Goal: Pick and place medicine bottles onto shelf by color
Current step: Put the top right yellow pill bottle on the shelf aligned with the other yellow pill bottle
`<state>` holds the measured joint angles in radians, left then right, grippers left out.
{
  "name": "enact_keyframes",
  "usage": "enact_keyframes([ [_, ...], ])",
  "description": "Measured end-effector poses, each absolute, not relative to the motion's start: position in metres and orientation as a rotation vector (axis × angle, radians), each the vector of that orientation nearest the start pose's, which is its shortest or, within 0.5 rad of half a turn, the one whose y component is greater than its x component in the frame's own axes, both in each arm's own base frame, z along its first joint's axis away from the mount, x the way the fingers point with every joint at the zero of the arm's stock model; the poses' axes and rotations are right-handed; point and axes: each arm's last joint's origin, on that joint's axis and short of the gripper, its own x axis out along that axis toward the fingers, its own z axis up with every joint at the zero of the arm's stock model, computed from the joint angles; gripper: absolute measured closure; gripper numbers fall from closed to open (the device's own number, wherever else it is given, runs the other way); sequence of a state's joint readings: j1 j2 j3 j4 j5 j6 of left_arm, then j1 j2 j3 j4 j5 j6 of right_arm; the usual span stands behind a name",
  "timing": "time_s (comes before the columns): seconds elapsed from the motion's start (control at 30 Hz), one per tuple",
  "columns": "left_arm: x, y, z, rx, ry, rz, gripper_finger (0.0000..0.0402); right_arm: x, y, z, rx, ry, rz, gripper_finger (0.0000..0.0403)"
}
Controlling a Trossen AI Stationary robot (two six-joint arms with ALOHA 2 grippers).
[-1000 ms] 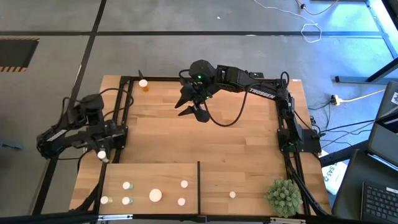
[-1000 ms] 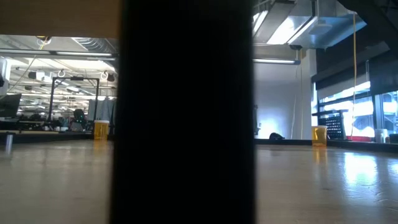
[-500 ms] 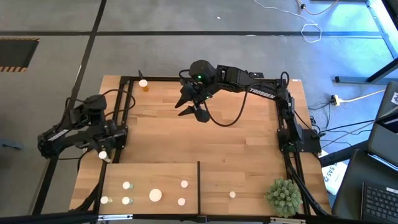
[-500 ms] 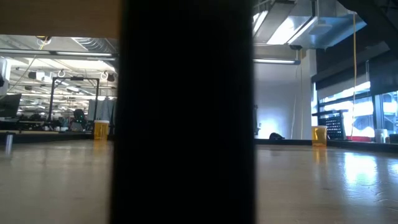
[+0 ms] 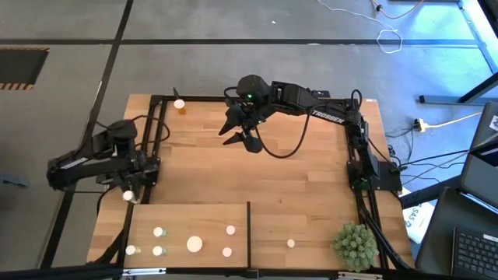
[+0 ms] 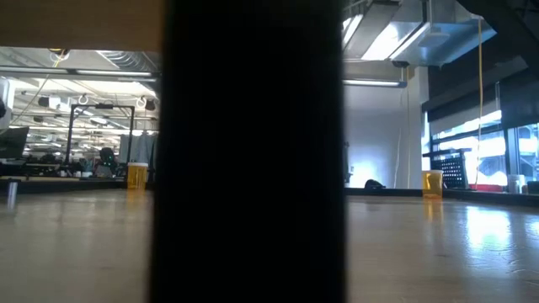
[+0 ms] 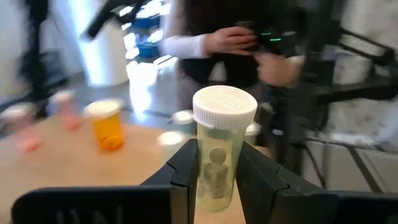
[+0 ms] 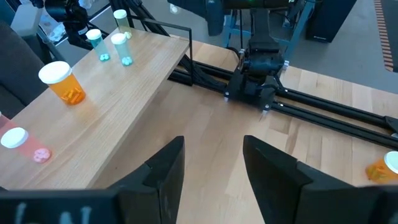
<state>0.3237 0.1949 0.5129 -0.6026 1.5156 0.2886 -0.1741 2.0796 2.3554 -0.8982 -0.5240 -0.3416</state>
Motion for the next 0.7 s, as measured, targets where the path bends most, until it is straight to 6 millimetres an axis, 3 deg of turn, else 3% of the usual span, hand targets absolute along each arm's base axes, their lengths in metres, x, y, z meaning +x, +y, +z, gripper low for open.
enact_keyframes([
  [0.33, 0.074, -0.011, 0.278, -0.001, 0.037, -1.193, 0.0328, 0.44, -0.063, 0.405, -0.117, 0.515, 0.432, 0.0237],
  [0.57, 0.08, -0.02, 0.293, 0.015, -0.015, -1.145, 0.0328, 0.44, -0.063, 0.405, -0.117, 0.514, 0.432, 0.0237],
  [0.7, 0.088, -0.029, 0.288, -0.006, -0.038, -1.128, 0.0328, 0.44, -0.063, 0.405, -0.117, 0.514, 0.432, 0.0237],
])
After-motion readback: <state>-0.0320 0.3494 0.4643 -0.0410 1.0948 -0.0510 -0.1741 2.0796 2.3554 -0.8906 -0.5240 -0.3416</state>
